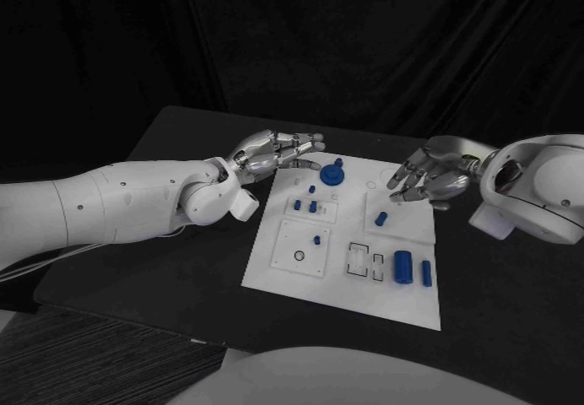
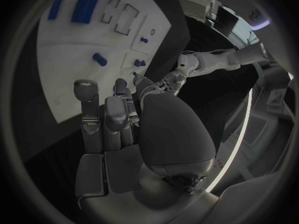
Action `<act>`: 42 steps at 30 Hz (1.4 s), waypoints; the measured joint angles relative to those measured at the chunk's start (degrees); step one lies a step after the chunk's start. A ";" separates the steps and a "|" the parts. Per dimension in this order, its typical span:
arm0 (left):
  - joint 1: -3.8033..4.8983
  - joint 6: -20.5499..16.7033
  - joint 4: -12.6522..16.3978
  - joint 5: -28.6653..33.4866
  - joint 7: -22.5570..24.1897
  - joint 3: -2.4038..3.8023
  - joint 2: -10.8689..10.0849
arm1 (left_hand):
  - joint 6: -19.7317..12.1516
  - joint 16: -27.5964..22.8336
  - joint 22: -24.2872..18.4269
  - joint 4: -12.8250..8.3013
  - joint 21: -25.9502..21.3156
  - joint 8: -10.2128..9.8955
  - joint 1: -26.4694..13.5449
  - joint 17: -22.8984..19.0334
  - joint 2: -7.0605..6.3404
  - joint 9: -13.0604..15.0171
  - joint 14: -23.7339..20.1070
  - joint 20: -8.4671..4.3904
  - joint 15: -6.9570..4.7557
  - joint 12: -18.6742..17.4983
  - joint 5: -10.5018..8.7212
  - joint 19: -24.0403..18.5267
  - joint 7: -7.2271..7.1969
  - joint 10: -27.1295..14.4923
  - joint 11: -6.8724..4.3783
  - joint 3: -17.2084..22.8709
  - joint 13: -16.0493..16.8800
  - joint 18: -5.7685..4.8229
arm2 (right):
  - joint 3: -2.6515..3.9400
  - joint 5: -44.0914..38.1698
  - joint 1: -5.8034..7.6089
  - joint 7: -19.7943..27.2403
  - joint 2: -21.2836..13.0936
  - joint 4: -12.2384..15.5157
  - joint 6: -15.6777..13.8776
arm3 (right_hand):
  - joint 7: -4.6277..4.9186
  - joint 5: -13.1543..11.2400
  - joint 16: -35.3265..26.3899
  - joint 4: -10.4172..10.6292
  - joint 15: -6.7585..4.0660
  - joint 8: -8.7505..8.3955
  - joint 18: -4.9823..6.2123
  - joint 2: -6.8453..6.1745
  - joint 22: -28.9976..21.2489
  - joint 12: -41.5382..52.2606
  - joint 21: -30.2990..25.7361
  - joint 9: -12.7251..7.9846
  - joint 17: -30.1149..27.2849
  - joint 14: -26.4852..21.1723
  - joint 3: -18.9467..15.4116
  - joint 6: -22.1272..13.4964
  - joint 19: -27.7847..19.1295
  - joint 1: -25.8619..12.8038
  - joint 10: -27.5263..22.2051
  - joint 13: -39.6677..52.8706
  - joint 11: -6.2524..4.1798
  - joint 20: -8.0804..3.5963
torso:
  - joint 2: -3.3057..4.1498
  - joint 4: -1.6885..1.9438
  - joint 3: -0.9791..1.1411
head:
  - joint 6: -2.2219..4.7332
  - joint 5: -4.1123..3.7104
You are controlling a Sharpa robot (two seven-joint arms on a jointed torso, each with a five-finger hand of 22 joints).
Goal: Assemble the parts on the task board
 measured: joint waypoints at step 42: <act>-0.40 -2.05 1.20 0.01 3.45 0.00 -0.86 | 0.76 -1.90 -12.94 0.02 -5.27 0.89 -1.02 -0.05 -2.48 0.00 -4.45 -1.25 -3.17 0.22 1.28 -13.33 -0.76 -0.60 -0.99 0.02 0.01 0.09 | -0.06 -38.00 -9.41 5.96 3.60 -6.24 -3.89 | 2.77 -7.42 4.20 4.51 0.40 -4.67 0.00 -1.62 0.00 6.77 2.12 -2.03 3.61 -0.59 -7.19 -3.44 1.34 0.75 -13.31 -1.22 0.99 0.30 | 0.29 -0.09 0.08 | 0.00 -1.75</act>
